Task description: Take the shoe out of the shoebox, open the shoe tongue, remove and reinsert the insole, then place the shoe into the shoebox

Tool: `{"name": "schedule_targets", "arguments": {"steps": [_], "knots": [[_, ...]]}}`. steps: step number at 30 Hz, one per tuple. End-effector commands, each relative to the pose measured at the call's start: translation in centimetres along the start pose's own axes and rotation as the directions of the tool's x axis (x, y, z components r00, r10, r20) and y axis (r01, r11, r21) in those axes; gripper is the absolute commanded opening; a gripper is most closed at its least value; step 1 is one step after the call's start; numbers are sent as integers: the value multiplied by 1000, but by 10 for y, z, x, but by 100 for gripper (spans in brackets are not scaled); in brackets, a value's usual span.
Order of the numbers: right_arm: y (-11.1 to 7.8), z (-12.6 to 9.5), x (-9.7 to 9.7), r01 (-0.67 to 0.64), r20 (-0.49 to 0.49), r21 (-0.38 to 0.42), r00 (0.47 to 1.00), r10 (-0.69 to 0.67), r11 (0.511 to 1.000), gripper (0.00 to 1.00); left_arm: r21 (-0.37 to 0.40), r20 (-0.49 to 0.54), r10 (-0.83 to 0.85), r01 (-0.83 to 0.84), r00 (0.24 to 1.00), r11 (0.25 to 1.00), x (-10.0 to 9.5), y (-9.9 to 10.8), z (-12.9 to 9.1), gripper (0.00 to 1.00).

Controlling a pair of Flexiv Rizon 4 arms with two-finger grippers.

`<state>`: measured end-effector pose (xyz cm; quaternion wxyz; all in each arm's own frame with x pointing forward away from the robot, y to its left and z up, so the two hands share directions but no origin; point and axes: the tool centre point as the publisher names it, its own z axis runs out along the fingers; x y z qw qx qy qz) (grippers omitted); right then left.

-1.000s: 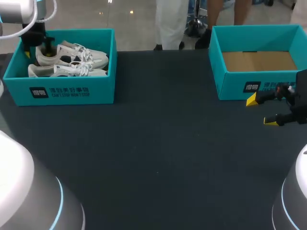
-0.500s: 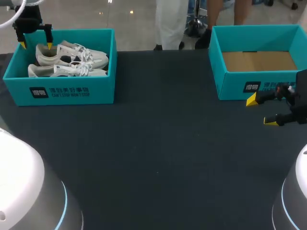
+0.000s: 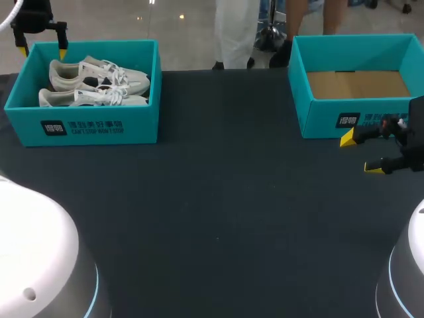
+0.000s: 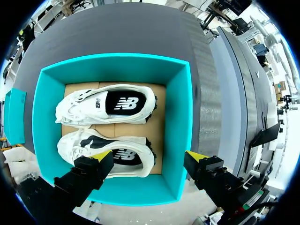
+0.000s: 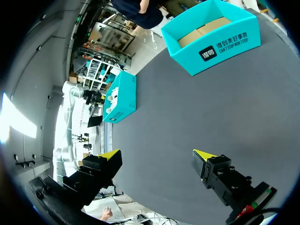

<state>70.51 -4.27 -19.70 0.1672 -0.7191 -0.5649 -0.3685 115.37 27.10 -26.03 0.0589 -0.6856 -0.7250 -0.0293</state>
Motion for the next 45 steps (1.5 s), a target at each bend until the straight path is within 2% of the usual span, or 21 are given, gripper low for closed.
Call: {"name": "schedule_targets", "arguments": {"steps": [1, 7, 14, 18, 23, 24, 25, 26, 27, 28, 30, 32, 34, 36, 40, 45], "knots": [[-1, 0, 0, -1, 2, -1, 1000, 1, 1000, 100, -36, -1, 0, 0, 1000, 999, 0, -11, 0, 100], [-1, 0, 0, -1, 2, -1, 1000, 1, 1000, 100, -36, -1, 0, 0, 1000, 999, 0, -11, 0, 100], [-1, 0, 0, -1, 2, -1, 1000, 1, 1000, 100, -50, 9, 56, -56, 998, 997, 7, -48, 1, 100], [-1, 0, 0, -1, 2, -1, 1000, 1, 1000, 100, -41, 35, 63, -62, 997, 997, 14, -60, 6, 100], [-1, 0, 0, -1, 2, -1, 1000, 1, 1000, 100, -19, 20, 78, -78, 997, 997, 16, -72, 13, 99], [-1, 0, 0, -1, 2, -1, 1000, 1, 1000, 100, -20, 22, 79, -79, 997, 997, 16, -74, 14, 96], [-1, 0, 0, -1, 2, -1, 1000, 1, 1000, 100, -17, 23, 85, -85, 996, 996, 16, -75, 16, 85], [-1, 0, 0, -1, 2, -1, 1000, 1, 1000, 100, -14, 26, 84, -84, 996, 996, 15, -76, 17, 82], [-1, 0, 0, -1, 2, -1, 1000, 1, 1000, 100, -10, 26, 94, -94, 995, 996, 15, -78, 20, 71], [-1, 0, 0, -1, 2, -1, 1000, 1, 1000, 100, -8, 27, 94, -94, 995, 996, 14, -78, 22, 68], [-1, 0, 0, -1, 2, -1, 1000, 1, 1000, 100, -1, 36, 106, -106, 994, 994, 13, -79, 27, 69], [-1, 0, 0, -1, 2, -1, 1000, 1, 1000, 100, 7, 41, 106, -107, 993, 994, 12, -80, 32, 62], [-1, 0, 0, -1, 2, -1, 1000, 1, 1000, 100, 10, 54, 119, -120, 991, 993, 12, -81, 35, 49], [-1, 0, 0, -1, 2, -1, 1000, 1, 1000, 100, 12, 51, 133, -134, 990, 991, 12, -84, 40, 51], [-1, 0, 0, -1, 2, -1, 1000, 1, 1000, 100, 21, 56, 155, -156, 986, 988, 10, -85, 52, 64], [-1, 0, 0, -1, 2, -1, 1000, 1, 1000, 100, 28, 59, 183, -185, 981, 982, 8, -84, 63, 63]]}}
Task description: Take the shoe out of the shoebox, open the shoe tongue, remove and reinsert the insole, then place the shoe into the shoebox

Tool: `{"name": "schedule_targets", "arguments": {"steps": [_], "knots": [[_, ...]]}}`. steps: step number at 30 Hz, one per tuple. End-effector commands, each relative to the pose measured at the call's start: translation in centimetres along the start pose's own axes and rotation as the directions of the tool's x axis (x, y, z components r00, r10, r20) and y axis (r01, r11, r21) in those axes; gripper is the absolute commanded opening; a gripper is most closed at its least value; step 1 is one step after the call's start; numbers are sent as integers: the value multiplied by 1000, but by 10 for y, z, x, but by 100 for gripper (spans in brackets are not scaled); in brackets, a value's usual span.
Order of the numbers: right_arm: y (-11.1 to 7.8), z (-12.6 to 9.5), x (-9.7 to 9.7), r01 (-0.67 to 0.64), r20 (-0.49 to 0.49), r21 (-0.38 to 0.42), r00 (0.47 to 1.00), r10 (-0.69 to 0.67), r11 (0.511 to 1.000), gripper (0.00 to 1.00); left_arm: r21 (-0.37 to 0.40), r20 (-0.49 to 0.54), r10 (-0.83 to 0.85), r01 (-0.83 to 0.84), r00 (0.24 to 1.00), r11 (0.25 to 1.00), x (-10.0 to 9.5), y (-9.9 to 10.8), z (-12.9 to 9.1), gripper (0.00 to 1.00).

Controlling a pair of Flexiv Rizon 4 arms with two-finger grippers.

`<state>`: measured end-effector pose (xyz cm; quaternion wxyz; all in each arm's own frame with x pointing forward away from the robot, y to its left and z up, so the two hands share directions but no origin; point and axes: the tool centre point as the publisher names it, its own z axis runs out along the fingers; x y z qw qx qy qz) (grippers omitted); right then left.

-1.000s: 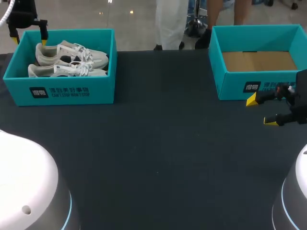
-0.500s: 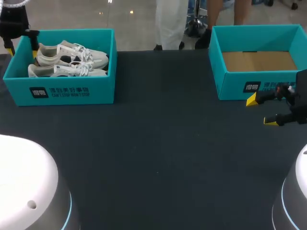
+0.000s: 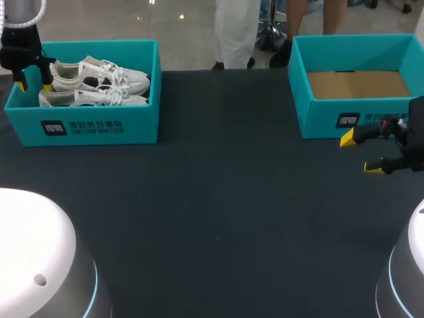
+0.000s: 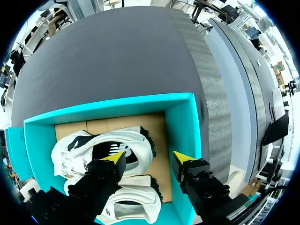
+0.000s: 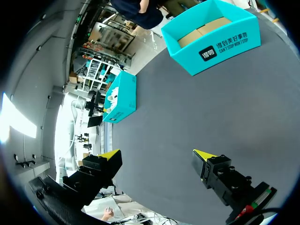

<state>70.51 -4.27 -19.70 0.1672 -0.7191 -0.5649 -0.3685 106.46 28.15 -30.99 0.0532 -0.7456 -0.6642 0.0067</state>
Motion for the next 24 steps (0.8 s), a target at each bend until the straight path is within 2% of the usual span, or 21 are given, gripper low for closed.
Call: {"name": "schedule_targets", "arguments": {"steps": [1, 4, 8, 12, 20, 24], "knots": [[-1, 0, 0, -1, 2, -1, 1000, 1, 1000, 100, -2, 8, 15, -15, 1000, 1000, -1, 3, 11, 63], [-1, 0, 0, -1, 2, -1, 1000, 1, 1000, 100, 3, 9, 19, -19, 1000, 1000, -2, 4, 19, 68], [-1, 0, 0, -1, 2, -1, 1000, 1, 1000, 100, 11, 21, 27, -28, 999, 1000, -2, 7, 29, 79], [-1, 0, 0, -1, 2, -1, 1000, 1, 1000, 100, 19, 25, 15, -16, 1000, 1000, -1, 13, 39, 77], [-1, 0, 0, -1, 2, -1, 1000, 1, 1000, 100, 11, 56, 10, -10, 998, 1000, -3, 17, 55, 84], [-1, 0, 0, -1, 2, -1, 1000, 1, 1000, 100, 14, 60, 17, -18, 998, 1000, -4, 18, 61, 84]]}}
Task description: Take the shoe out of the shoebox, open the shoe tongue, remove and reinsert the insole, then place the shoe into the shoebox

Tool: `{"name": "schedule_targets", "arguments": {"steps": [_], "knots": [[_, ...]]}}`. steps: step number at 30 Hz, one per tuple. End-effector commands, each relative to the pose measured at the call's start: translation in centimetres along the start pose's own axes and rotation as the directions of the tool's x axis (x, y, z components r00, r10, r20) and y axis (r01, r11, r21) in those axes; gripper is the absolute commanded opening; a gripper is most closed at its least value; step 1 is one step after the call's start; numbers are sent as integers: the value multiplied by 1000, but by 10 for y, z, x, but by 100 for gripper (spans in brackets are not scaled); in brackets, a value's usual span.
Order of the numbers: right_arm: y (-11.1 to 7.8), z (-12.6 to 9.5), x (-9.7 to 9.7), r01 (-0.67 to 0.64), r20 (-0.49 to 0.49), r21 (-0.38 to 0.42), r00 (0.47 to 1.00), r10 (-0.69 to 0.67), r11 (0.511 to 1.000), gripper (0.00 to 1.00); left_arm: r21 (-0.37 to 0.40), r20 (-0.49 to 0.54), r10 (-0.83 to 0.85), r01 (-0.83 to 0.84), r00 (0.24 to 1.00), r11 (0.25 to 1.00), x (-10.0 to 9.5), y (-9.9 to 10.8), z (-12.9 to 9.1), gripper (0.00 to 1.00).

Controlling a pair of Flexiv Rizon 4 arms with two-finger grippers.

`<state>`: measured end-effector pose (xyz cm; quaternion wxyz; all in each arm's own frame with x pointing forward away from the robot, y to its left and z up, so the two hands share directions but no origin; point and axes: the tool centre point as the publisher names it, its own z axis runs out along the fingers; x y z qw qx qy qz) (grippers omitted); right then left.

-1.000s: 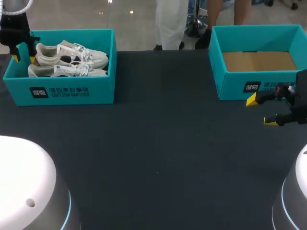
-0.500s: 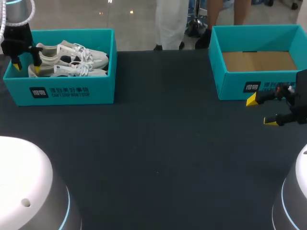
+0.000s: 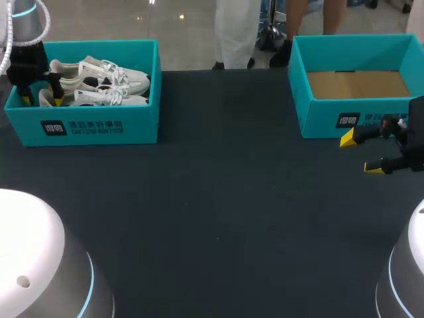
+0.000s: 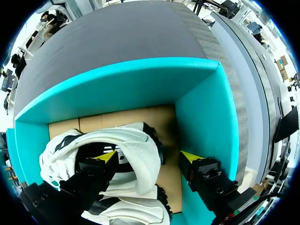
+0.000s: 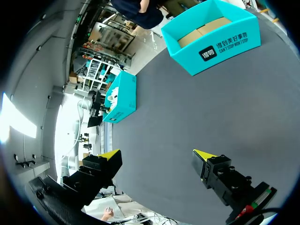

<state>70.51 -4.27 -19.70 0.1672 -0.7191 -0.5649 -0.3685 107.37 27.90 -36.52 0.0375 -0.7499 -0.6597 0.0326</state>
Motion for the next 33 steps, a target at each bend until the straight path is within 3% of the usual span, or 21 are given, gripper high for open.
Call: {"name": "schedule_targets", "arguments": {"steps": [1, 8, 11, 16, 22, 26, 29, 33], "knots": [[-1, 0, 0, -1, 2, -1, 1000, 1, 1000, 100, 5, 1, 1, -1, 1000, 1000, 1, 4, 7, 84], [-1, 0, 0, -1, 2, -1, 1000, 1, 1000, 100, 18, 10, 0, 0, 1000, 1000, 1, 1, 13, 81], [-1, 0, 0, -1, 2, -1, 1000, 1, 1000, 100, 23, 8, 2, -2, 1000, 1000, -1, -1, 15, 70], [-1, 0, 0, -1, 2, -1, 1000, 1, 1000, 100, 27, 7, 1, -1, 1000, 1000, 0, -3, 16, 66], [-1, 0, 0, -1, 2, -1, 1000, 1, 1000, 100, 33, 0, -6, 6, 1000, 999, 2, -3, 18, 47], [-1, 0, 0, -1, 2, -1, 1000, 1, 1000, 100, 36, -11, -7, 7, 1000, 999, 2, -3, 18, 44], [-1, 0, 0, -1, 2, -1, 1000, 1, 1000, 100, 33, -10, -6, 6, 1000, 999, 3, -4, 16, 29], [-1, 0, 0, -1, 2, -1, 1000, 1, 1000, 100, 27, -16, 0, 1, 1000, 1000, 4, -5, 14, 27]]}}
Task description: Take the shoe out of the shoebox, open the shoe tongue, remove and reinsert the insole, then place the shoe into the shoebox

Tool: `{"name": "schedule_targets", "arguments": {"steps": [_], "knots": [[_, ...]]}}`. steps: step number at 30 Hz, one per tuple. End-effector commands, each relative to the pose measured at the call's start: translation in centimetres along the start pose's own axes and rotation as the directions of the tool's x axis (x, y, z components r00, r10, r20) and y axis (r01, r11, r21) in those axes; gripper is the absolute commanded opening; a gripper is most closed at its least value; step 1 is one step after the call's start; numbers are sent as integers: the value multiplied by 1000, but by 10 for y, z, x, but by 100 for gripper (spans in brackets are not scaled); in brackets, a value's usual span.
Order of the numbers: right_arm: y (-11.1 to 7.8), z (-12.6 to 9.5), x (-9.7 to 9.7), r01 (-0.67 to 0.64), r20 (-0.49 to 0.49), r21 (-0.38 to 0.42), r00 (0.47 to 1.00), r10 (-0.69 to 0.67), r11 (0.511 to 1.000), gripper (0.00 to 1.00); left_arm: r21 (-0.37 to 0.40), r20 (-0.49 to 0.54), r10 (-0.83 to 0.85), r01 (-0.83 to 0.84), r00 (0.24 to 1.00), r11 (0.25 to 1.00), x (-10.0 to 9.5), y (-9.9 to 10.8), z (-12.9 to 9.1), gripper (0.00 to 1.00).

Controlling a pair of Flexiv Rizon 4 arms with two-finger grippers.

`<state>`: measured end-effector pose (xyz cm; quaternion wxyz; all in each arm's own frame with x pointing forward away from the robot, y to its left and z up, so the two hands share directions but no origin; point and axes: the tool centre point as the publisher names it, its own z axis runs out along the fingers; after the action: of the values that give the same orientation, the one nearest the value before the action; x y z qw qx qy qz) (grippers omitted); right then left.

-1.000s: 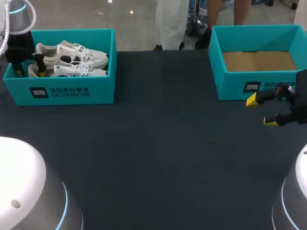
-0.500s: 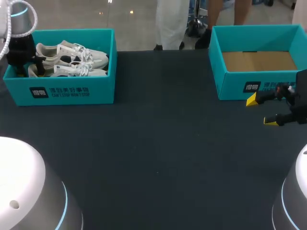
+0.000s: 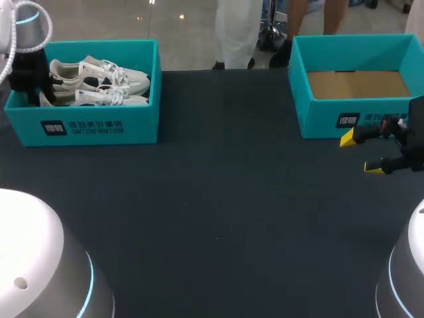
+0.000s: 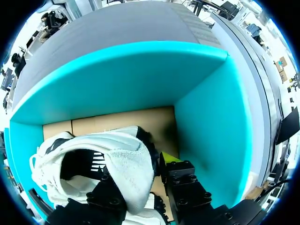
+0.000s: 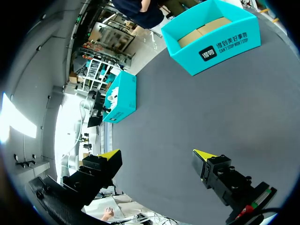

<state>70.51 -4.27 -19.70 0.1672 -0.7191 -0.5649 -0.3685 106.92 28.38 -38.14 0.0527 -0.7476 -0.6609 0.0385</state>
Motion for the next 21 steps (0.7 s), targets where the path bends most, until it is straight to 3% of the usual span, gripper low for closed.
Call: {"name": "schedule_targets", "arguments": {"steps": [1, 12, 14, 16, 21], "knots": [[-1, 0, 0, -1, 2, -1, 1000, 1, 1000, 100, -4, -7, 5, -5, 1000, 1000, 0, -2, -3, 27], [-1, 0, 0, -1, 2, -1, 1000, 1, 1000, 100, 0, -57, 21, -21, 998, 1000, 0, -10, -21, 18], [-1, 0, 0, -1, 2, -1, 1000, 1, 1000, 100, 3, -36, 21, -21, 999, 1000, 0, -12, -28, 13], [-1, 0, 0, -1, 2, -1, 1000, 1, 1000, 100, -3, -37, 1, -1, 999, 1000, 0, -13, -35, 0], [-1, 0, 0, -1, 2, -1, 1000, 1, 1000, 100, -4, -50, -2, 1, 999, 1000, -1, -19, -49, 0]]}}
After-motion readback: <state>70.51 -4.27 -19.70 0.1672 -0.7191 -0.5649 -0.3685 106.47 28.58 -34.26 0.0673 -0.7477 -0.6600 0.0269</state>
